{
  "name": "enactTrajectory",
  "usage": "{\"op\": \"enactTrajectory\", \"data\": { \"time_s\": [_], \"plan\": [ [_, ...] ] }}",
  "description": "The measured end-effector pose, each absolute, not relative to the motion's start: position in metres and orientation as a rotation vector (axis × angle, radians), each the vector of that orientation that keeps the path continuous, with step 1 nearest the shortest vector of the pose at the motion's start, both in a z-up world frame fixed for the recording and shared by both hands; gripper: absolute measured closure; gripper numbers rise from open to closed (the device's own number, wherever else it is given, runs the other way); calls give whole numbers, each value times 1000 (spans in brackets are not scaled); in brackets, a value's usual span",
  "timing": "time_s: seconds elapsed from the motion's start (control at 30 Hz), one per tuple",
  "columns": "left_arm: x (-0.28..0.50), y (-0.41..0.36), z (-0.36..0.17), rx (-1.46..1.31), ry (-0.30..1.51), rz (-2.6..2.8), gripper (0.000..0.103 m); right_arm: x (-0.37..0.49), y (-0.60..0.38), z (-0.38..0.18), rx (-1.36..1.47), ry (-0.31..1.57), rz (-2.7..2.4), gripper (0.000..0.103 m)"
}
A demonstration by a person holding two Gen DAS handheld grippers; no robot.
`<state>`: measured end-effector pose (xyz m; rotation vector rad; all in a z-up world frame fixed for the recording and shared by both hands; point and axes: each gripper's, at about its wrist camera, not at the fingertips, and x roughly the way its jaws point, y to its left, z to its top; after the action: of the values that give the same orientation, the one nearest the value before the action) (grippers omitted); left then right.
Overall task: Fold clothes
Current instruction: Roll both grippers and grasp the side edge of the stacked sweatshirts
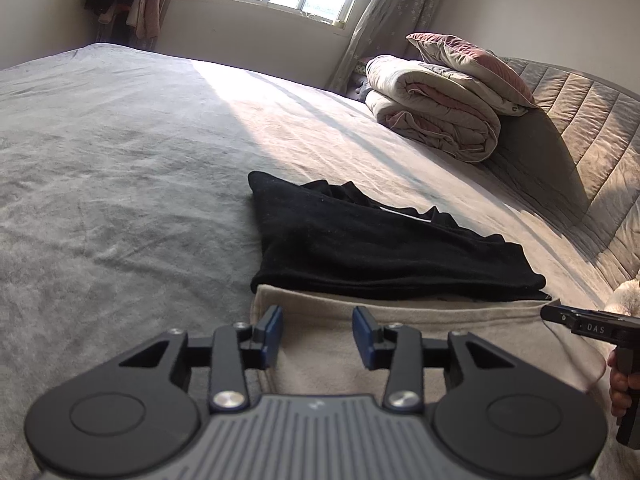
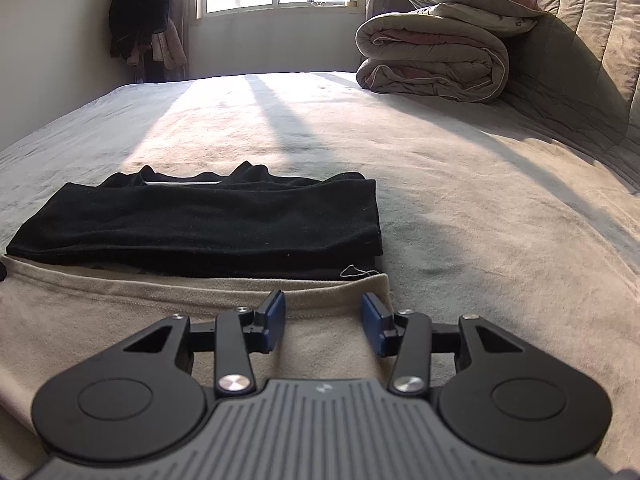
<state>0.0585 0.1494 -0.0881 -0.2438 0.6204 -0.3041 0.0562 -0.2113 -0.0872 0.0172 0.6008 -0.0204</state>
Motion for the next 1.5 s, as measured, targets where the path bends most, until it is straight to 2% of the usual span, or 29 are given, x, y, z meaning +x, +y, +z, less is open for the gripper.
{"op": "enactTrajectory", "data": {
  "time_s": [0.37,0.6,0.73,1.17,1.37,1.5],
  "plan": [
    [46,158,-67,-279,587,-302,47,52,-188,-77,66,618,-10,53],
    [29,182,-60,-347,618,-318,46,42,-178,-73,94,632,0,50],
    [18,203,-67,-414,696,-334,46,32,-183,-67,151,651,-29,50],
    [-7,252,-102,-929,953,-396,47,-11,-266,-46,545,747,-45,50],
    [-16,223,-117,-965,1051,-433,47,-39,-298,-58,762,813,-60,50],
    [-18,207,-125,-1015,1017,-360,48,-50,-305,-73,926,835,2,50]
  ]
}}
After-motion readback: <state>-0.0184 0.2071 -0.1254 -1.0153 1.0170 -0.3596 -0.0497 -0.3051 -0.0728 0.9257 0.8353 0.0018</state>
